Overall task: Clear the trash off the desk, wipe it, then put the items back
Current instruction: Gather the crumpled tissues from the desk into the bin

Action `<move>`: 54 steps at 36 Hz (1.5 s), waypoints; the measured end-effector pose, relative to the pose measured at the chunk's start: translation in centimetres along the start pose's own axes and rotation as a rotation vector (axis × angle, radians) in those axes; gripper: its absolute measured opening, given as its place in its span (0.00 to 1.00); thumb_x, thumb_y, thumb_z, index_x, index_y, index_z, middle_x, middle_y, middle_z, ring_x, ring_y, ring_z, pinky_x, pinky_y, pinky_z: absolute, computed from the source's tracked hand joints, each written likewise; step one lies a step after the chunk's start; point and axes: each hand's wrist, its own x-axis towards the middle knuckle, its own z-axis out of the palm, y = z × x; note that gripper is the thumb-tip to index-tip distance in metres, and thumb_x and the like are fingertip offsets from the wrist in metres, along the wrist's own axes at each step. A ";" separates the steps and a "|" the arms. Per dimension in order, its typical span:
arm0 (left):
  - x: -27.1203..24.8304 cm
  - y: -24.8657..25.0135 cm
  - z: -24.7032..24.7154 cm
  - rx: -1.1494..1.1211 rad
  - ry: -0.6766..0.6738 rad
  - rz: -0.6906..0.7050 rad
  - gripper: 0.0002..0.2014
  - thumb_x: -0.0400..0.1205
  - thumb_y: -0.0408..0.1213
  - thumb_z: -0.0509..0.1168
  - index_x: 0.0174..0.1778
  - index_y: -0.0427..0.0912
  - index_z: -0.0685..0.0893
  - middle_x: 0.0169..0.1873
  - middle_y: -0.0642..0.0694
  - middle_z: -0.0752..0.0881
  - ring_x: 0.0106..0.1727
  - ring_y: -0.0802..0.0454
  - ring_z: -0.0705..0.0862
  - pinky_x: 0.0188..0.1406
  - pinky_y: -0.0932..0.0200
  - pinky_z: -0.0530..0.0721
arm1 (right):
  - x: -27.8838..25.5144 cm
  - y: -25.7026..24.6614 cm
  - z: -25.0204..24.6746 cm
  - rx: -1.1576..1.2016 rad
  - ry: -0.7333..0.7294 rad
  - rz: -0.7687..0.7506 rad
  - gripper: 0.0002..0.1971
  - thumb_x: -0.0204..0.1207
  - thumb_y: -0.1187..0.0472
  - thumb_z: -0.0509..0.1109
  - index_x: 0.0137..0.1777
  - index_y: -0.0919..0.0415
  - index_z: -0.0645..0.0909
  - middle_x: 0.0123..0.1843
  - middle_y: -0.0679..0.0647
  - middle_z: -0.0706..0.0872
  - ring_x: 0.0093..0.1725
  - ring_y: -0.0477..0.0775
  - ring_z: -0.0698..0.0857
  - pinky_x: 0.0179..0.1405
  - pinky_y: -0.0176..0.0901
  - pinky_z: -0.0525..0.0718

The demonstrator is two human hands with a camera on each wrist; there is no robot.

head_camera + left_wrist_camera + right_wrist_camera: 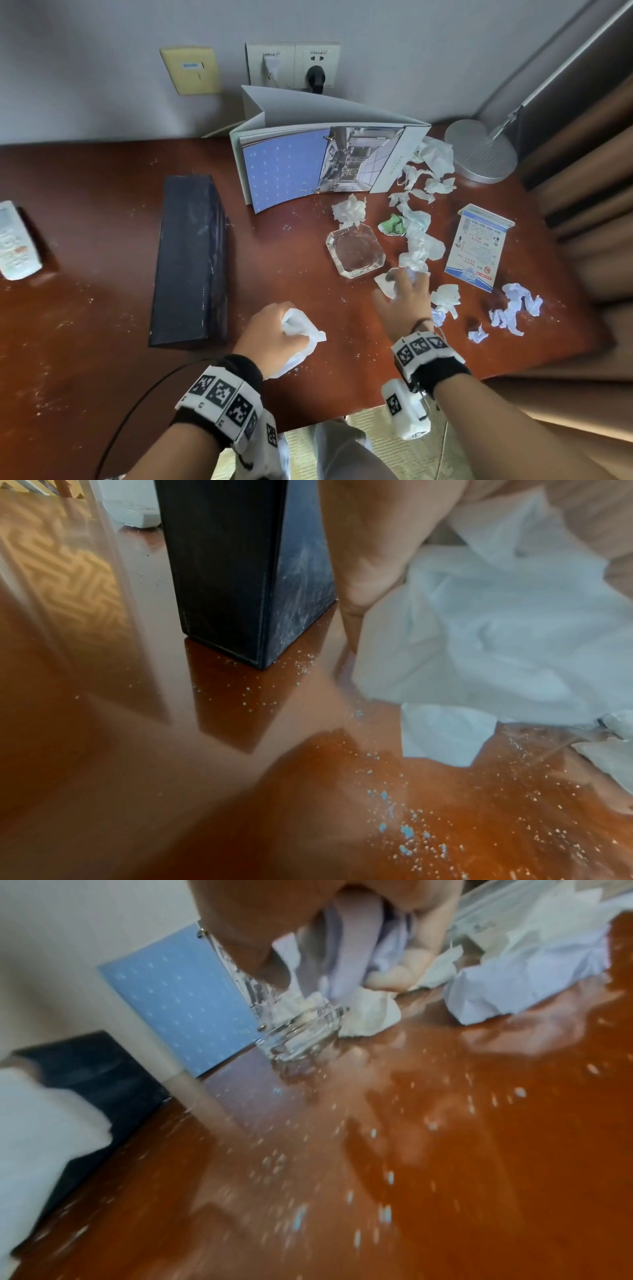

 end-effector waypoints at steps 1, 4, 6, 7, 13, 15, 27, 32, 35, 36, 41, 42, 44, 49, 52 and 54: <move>-0.1 0.1 0.0 0.004 -0.006 0.003 0.11 0.65 0.50 0.67 0.41 0.52 0.84 0.45 0.58 0.87 0.50 0.60 0.84 0.55 0.51 0.84 | 0.5 -0.1 -0.2 -0.052 -0.016 0.047 0.20 0.74 0.46 0.67 0.64 0.45 0.70 0.68 0.54 0.62 0.63 0.58 0.73 0.57 0.55 0.82; -0.2 0.2 -0.1 0.010 -0.013 0.013 0.14 0.63 0.50 0.63 0.42 0.51 0.82 0.47 0.57 0.87 0.52 0.58 0.84 0.57 0.51 0.83 | 2.1 -0.5 -0.1 -0.162 -0.065 0.130 0.34 0.70 0.37 0.69 0.74 0.42 0.63 0.73 0.56 0.57 0.68 0.63 0.69 0.58 0.56 0.78; -0.4 0.1 -0.1 0.031 -0.018 0.009 0.16 0.63 0.51 0.62 0.45 0.51 0.82 0.50 0.57 0.86 0.53 0.57 0.84 0.58 0.52 0.83 | 3.0 -0.6 0.6 -0.221 -0.107 0.155 0.36 0.70 0.38 0.70 0.75 0.42 0.61 0.73 0.57 0.57 0.67 0.65 0.69 0.59 0.59 0.78; -0.5 0.1 -0.1 0.043 -0.022 0.009 0.16 0.64 0.51 0.62 0.46 0.52 0.82 0.51 0.57 0.86 0.54 0.57 0.83 0.58 0.52 0.83 | 3.3 -0.7 1.0 -0.242 -0.131 0.167 0.34 0.71 0.40 0.69 0.75 0.42 0.61 0.73 0.58 0.58 0.68 0.66 0.69 0.60 0.61 0.78; -1.0 0.1 -0.3 0.043 -0.015 0.020 0.11 0.69 0.46 0.66 0.46 0.52 0.81 0.51 0.56 0.85 0.53 0.57 0.83 0.56 0.55 0.82 | 4.1 -0.5 1.2 -0.289 -0.208 0.164 0.19 0.80 0.53 0.59 0.71 0.45 0.66 0.71 0.62 0.60 0.65 0.71 0.73 0.58 0.61 0.81; -1.2 0.2 -0.5 0.044 -0.010 0.032 0.10 0.69 0.45 0.66 0.46 0.51 0.81 0.51 0.56 0.85 0.53 0.57 0.83 0.54 0.57 0.82 | 4.1 -0.5 0.9 -0.287 -0.231 0.140 0.17 0.80 0.56 0.59 0.68 0.49 0.69 0.70 0.63 0.62 0.59 0.71 0.78 0.57 0.57 0.83; -2.7 -0.3 -1.6 0.047 0.079 0.084 0.10 0.71 0.43 0.68 0.48 0.51 0.80 0.50 0.58 0.83 0.54 0.56 0.82 0.51 0.60 0.79 | -1.7 -2.5 0.3 0.129 -0.049 -0.112 0.02 0.75 0.60 0.66 0.46 0.52 0.77 0.40 0.57 0.82 0.38 0.57 0.82 0.34 0.42 0.78; -5.0 -0.1 -2.2 -0.030 0.154 0.076 0.10 0.71 0.44 0.69 0.47 0.52 0.81 0.50 0.56 0.84 0.52 0.58 0.82 0.54 0.58 0.82 | -5.7 -4.6 0.0 0.366 -0.102 -0.258 0.04 0.76 0.63 0.68 0.41 0.55 0.78 0.25 0.50 0.80 0.21 0.44 0.77 0.22 0.36 0.75; -6.9 -0.1 -3.1 -0.101 0.256 0.070 0.11 0.72 0.43 0.70 0.50 0.50 0.82 0.51 0.56 0.85 0.54 0.58 0.82 0.52 0.66 0.78 | -7.0 -5.6 0.2 0.561 -0.239 -0.311 0.04 0.78 0.66 0.66 0.42 0.60 0.75 0.22 0.55 0.77 0.14 0.46 0.72 0.16 0.36 0.69; -7.6 -0.2 -3.3 -0.134 0.289 0.062 0.11 0.73 0.42 0.71 0.50 0.49 0.83 0.51 0.56 0.85 0.54 0.58 0.82 0.51 0.67 0.78 | -7.3 -5.9 0.2 0.606 -0.301 -0.329 0.03 0.79 0.66 0.65 0.44 0.62 0.74 0.22 0.55 0.76 0.14 0.48 0.72 0.14 0.36 0.68; -12.5 -0.4 -3.4 -0.221 0.426 0.021 0.03 0.73 0.44 0.72 0.39 0.52 0.84 0.45 0.56 0.86 0.49 0.56 0.84 0.50 0.59 0.80 | -9.9 -7.1 1.0 0.657 -0.513 -0.431 0.03 0.80 0.66 0.66 0.49 0.61 0.75 0.25 0.52 0.78 0.16 0.49 0.74 0.14 0.36 0.70; -13.5 -0.4 -3.3 -0.215 0.441 0.012 0.03 0.73 0.44 0.72 0.37 0.53 0.85 0.44 0.55 0.86 0.48 0.54 0.84 0.50 0.57 0.80 | -10.4 -7.3 1.1 0.640 -0.519 -0.459 0.03 0.79 0.66 0.66 0.50 0.61 0.75 0.26 0.52 0.78 0.18 0.49 0.75 0.15 0.37 0.72; -15.8 -1.0 -3.0 -0.253 0.477 -0.008 0.03 0.70 0.45 0.72 0.31 0.56 0.86 0.40 0.53 0.87 0.45 0.52 0.84 0.47 0.55 0.80 | -11.9 -7.8 1.4 0.590 -0.519 -0.518 0.04 0.78 0.66 0.68 0.51 0.61 0.77 0.30 0.51 0.81 0.24 0.47 0.78 0.22 0.36 0.77; -20.8 -4.5 -4.0 -0.280 0.661 -0.114 0.05 0.72 0.36 0.71 0.37 0.48 0.81 0.37 0.53 0.85 0.40 0.52 0.81 0.35 0.62 0.75 | -15.6 -10.4 2.6 0.582 -0.579 -0.617 0.04 0.77 0.68 0.69 0.50 0.63 0.78 0.30 0.50 0.81 0.25 0.40 0.79 0.28 0.33 0.79; -23.2 -6.3 -5.3 -0.279 0.743 -0.130 0.04 0.73 0.34 0.71 0.40 0.46 0.82 0.37 0.53 0.85 0.39 0.55 0.81 0.32 0.64 0.74 | -17.9 -12.4 3.5 0.573 -0.614 -0.697 0.04 0.76 0.68 0.69 0.49 0.61 0.78 0.30 0.48 0.81 0.25 0.38 0.78 0.29 0.30 0.77; -24.5 -7.2 -5.9 -0.297 0.768 -0.134 0.05 0.74 0.34 0.71 0.40 0.47 0.82 0.37 0.54 0.84 0.39 0.56 0.80 0.33 0.65 0.75 | -19.5 -13.6 4.1 0.556 -0.631 -0.735 0.04 0.77 0.68 0.68 0.49 0.62 0.78 0.30 0.48 0.80 0.24 0.35 0.77 0.28 0.26 0.76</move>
